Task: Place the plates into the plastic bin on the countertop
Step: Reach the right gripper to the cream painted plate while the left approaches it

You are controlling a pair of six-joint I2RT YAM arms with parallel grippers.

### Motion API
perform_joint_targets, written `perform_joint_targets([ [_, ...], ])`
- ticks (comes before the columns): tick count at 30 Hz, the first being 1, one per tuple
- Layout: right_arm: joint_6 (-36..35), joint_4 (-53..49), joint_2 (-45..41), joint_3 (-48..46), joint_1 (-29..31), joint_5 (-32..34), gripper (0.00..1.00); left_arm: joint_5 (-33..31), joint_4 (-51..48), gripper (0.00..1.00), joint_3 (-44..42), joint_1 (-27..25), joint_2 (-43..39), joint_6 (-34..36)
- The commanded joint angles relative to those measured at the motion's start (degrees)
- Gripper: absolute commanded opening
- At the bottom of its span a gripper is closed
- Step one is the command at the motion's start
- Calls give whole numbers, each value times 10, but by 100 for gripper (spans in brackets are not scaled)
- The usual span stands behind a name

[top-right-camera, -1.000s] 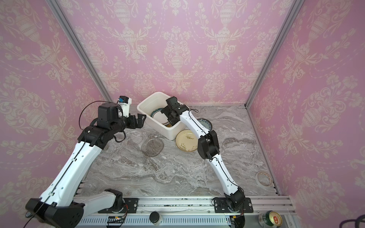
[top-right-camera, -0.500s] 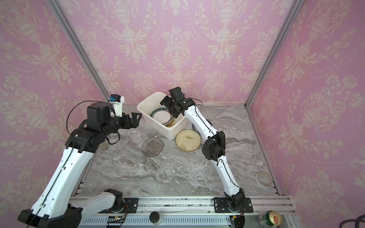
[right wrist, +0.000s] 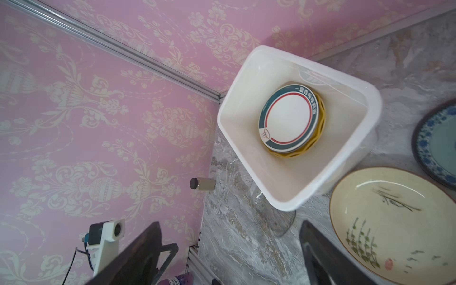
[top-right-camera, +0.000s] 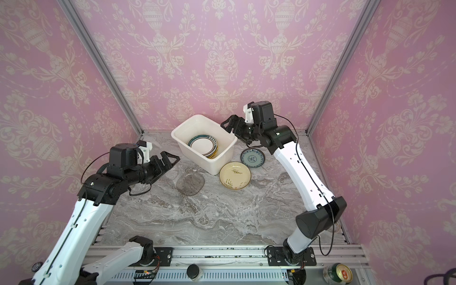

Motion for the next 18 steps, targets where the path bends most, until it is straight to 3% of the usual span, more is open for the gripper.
perform_joint_targets([
  [1,-34,-4,-65,-118,-19,-22,83,20,33,99,-28,-9,-14,-102],
  [6,-37,-50,-140,-262,-59,11,73,-7,-13,99,-41,-47,-1,-104],
  [10,-42,-45,-152,-344,-86,15,69,-42,-35,99,-52,-99,15,-97],
  [18,-79,-9,-57,-400,-100,28,61,-112,-67,97,-61,-199,44,-87],
])
